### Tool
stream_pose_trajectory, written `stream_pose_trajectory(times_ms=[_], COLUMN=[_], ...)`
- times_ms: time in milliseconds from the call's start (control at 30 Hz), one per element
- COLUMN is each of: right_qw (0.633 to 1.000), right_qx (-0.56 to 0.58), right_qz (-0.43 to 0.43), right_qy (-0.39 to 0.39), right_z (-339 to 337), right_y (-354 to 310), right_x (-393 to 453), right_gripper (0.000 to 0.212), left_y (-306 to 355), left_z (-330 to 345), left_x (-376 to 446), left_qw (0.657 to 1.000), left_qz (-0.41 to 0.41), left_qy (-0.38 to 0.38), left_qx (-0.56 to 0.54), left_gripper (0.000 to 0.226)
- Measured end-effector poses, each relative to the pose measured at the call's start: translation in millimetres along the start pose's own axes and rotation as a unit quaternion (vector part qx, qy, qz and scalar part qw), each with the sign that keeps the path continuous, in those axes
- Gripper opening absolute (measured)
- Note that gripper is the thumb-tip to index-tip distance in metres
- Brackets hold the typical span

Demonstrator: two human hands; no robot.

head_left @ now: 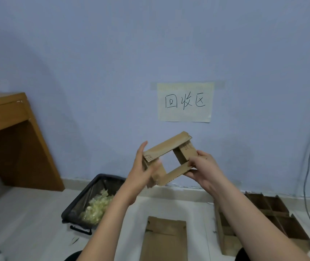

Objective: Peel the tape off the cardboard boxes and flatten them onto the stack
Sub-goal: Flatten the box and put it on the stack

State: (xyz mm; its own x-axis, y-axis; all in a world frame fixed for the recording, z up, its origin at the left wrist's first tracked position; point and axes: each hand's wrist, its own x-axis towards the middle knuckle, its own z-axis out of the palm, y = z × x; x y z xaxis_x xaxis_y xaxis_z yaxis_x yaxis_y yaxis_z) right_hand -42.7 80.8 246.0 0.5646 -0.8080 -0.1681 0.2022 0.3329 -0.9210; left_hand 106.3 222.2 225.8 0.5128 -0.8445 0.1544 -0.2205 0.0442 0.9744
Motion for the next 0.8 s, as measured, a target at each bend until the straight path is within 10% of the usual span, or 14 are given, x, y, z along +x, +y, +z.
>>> stream_pose_trajectory(times_ms=[167, 367, 667, 800], right_qw=[0.999, 0.994, 0.861, 0.914], right_qx=[0.032, -0.104, -0.458, -0.365], right_qz=[-0.031, -0.040, -0.196, -0.165], right_qy=[0.019, 0.011, 0.106, 0.058], right_z=[7, 11, -8, -3], right_y=[0, 10, -5, 2], right_x=[-14, -22, 4, 4], right_gripper=[0.064, 0.059, 0.029, 0.035], left_y=[-8, -19, 2, 12], left_z=[17, 24, 21, 11], left_x=[18, 23, 13, 7], left_qw=[0.984, 0.948, 0.954, 0.948], left_qz=[-0.083, -0.126, -0.111, -0.114], left_qy=[0.137, 0.291, 0.170, 0.163], left_qx=[-0.072, -0.004, 0.222, 0.250], left_gripper=[0.098, 0.062, 0.075, 0.080])
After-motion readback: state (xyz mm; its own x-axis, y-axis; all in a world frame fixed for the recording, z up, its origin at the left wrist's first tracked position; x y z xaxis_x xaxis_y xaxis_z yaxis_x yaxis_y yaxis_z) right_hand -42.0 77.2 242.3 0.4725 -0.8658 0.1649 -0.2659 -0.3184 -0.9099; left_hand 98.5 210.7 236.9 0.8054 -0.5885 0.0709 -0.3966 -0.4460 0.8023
